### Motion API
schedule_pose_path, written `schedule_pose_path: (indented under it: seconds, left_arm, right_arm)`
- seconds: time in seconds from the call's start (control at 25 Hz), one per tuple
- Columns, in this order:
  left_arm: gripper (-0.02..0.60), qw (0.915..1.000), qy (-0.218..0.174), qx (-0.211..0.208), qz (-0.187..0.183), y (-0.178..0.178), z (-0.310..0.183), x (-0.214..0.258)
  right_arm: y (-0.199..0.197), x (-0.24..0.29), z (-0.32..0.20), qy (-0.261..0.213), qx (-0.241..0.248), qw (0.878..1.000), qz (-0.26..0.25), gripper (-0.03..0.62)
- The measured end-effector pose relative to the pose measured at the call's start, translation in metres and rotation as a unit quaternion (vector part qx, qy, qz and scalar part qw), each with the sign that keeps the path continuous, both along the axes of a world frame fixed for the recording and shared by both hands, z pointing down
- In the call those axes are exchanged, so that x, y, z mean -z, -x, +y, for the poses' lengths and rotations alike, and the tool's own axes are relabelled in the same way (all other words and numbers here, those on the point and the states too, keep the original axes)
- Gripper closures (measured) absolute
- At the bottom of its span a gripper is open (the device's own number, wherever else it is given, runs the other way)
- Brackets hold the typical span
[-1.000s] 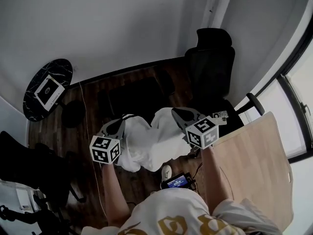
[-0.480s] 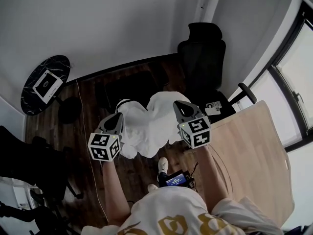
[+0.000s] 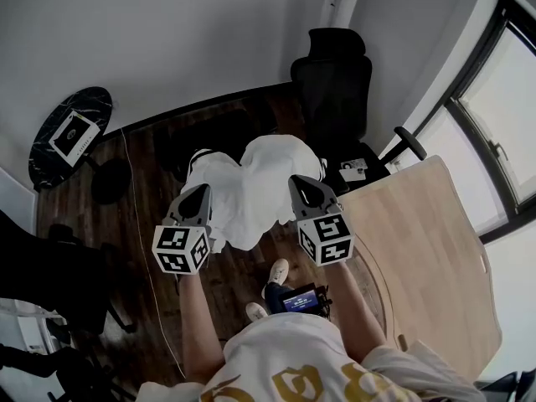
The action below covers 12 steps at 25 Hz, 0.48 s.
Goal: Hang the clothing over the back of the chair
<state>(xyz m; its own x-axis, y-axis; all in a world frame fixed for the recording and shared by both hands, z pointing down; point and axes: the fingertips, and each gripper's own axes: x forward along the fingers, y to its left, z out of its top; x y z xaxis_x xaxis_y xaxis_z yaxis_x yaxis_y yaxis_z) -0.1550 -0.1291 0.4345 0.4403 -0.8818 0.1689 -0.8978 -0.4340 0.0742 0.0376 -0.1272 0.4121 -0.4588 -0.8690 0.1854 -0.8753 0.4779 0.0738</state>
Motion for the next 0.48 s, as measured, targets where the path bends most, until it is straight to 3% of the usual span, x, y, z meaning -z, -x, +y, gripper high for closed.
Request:
schedule_pose_path:
  seconds: [0.12,0.48]
  left_arm:
    - [0.560,0.9997,-0.015,0.016,-0.010,-0.005,0.012,0.005]
    - [0.561,0.9990,-0.025,0.016,0.033,-0.006,0.033,0.014]
  right_arm:
    - [0.000,0.006,0.009,-0.008,-0.004,1.000,-0.005,0.582]
    - [0.010,0.007,0.026,-0.006,0.021,1.000,-0.013,0.583]
